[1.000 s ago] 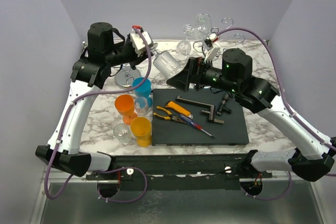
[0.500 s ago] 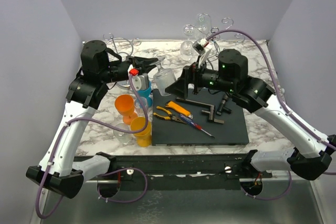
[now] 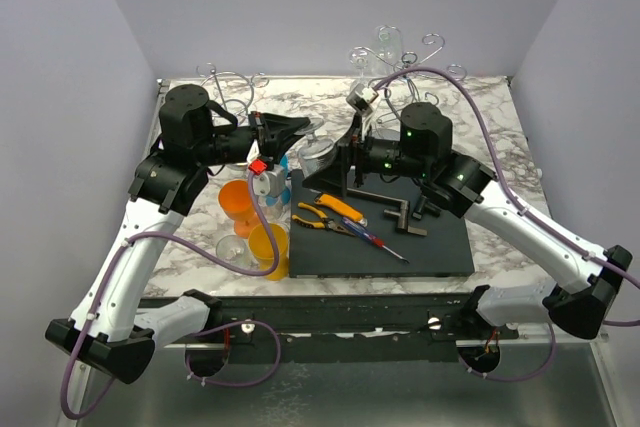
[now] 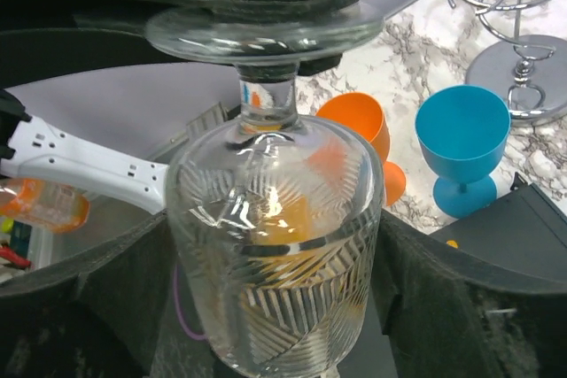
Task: Place the wine glass upside down on the wine glass rack
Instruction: Turn the wine glass upside down at the wine rack.
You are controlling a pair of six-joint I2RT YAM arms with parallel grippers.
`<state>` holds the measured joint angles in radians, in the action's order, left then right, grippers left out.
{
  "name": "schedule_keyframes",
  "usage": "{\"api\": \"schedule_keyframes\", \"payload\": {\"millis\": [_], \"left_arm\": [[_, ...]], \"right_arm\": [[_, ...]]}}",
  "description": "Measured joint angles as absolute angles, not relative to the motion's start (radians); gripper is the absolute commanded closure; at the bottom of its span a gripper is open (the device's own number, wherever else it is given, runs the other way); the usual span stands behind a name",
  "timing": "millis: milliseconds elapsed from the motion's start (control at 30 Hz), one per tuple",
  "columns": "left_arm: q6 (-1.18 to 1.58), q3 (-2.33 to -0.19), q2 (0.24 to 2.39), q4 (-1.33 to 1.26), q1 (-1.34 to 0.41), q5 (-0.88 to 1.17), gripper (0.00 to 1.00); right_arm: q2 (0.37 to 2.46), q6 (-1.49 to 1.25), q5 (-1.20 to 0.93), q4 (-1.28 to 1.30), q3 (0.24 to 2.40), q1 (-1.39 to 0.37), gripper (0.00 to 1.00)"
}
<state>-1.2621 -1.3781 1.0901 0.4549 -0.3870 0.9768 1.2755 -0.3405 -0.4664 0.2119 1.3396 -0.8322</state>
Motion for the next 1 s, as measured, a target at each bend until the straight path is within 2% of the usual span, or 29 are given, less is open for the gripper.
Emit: {"api": "schedule_keyframes", "payload": {"millis": [200, 300, 467, 600, 700, 767, 800, 900, 1000], "left_arm": [[-1.285, -1.378, 1.09, 0.454, -0.389, 0.978, 1.0], [-1.291, -1.378, 1.09, 0.454, -0.389, 0.978, 1.0], [-1.298, -1.377, 1.09, 0.455, -0.391, 0.981, 1.0], [-1.299, -1.376, 1.09, 0.439, -0.406, 0.984, 0.99], [-1.305, -1.374, 1.09, 0.427, -0.41, 0.984, 0.48], [-1.323, -1.367, 1.088, 0.421, -0.411, 0.984, 0.19], [-1.328, -1.363, 1.085, 0.419, -0.414, 0.984, 0.11], [-1.345, -1.349, 1.073, 0.405, -0.426, 0.981, 0.02], [-1.348, -1.335, 1.064, 0.404, -0.447, 0.976, 0.01]], "right_arm": [[1.308, -0.341, -0.501, 0.184, 1.312, -0.832, 0.17], [1.304, -0.343, -0.502, 0.172, 1.287, -0.832, 0.24], [1.253, -0.348, -0.47, 0.115, 1.213, -0.837, 0.67], [1.207, -0.35, -0.417, 0.051, 1.154, -0.845, 0.85], [1.193, -0.349, -0.393, 0.003, 1.124, -0.848, 0.99], [1.181, -0.349, -0.373, -0.03, 1.096, -0.849, 1.0], [1.172, -0.348, -0.356, -0.044, 1.077, -0.848, 0.99], [1.153, -0.344, -0.297, -0.089, 1.011, -0.842, 0.99], [1.151, -0.331, -0.214, -0.133, 0.944, -0.841, 1.0]]}}
